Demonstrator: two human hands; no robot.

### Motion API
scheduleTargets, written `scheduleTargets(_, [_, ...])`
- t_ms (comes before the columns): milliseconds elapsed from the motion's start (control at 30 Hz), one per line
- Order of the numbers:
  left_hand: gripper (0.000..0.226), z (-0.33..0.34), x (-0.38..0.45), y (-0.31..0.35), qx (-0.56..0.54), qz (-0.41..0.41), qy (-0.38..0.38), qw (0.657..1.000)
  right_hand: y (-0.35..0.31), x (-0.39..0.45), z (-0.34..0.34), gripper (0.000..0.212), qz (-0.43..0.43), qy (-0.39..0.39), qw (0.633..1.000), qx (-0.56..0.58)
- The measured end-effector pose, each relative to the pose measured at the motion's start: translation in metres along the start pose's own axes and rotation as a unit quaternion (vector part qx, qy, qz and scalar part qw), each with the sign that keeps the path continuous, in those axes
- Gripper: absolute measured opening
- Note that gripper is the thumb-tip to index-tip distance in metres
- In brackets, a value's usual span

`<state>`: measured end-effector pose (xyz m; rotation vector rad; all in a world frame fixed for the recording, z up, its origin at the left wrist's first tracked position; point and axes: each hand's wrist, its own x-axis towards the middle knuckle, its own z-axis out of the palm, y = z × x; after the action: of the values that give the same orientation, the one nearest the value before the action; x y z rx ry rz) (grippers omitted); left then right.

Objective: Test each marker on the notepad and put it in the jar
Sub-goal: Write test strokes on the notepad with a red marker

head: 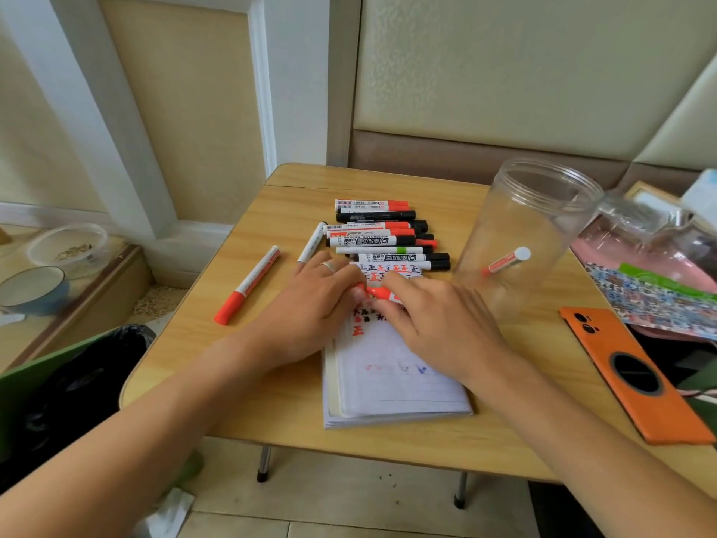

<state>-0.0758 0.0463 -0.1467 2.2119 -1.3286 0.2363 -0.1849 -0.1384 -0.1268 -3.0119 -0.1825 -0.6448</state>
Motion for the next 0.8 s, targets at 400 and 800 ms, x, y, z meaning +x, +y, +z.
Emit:
scheduleTargets(400, [0.029,-0.007,-0.016,0.0,0.011,-0.06,-0.072,0.996,-0.01,-0.002,-0.009,0.027,0.264,0.007,0.719,0.643])
scheduleTargets(800, [0.08,-0.006,-0.03,-0.002,0.031,-0.06,-0.127,0.99,-0.022,-0.005,0.003,0.014,0.233,0.031,0.751,0.616])
